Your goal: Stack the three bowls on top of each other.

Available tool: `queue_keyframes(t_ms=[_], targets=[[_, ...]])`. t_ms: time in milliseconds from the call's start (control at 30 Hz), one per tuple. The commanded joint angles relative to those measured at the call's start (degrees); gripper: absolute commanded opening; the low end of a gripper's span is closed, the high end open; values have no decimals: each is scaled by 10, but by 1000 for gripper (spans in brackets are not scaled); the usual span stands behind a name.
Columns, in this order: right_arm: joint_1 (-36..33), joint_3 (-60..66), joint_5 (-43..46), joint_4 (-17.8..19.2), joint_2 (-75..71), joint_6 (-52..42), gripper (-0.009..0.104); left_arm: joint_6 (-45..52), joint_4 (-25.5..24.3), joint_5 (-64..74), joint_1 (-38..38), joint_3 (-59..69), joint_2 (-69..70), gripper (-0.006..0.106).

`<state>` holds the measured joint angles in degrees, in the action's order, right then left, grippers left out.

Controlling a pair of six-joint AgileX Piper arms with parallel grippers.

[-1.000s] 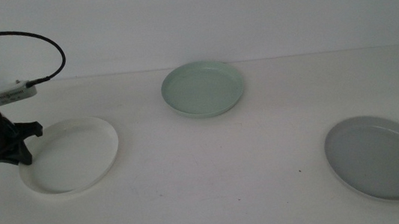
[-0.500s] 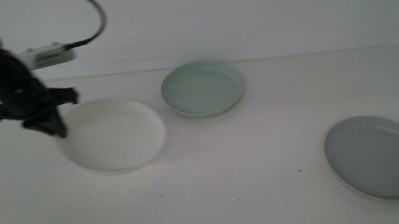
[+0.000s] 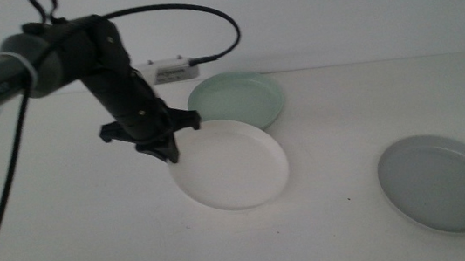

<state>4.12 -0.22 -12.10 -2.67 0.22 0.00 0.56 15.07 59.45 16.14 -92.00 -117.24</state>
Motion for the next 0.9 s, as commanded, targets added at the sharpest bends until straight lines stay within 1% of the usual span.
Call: queue_keyframes(t_ms=[0, 200, 567, 867], targets=[[5, 2, 5, 3, -2, 0, 93, -24, 8, -16, 17, -7, -6, -2], [5, 2, 5, 3, -2, 0, 93, -28, 15, -58, 43, -7, -27, -2], [5, 2, 5, 3, -2, 0, 93, -36, 19, -75, 44, -7, -45, -2], [5, 2, 5, 3, -2, 0, 93, -18, 49, -92, 44, -7, -59, -2]])
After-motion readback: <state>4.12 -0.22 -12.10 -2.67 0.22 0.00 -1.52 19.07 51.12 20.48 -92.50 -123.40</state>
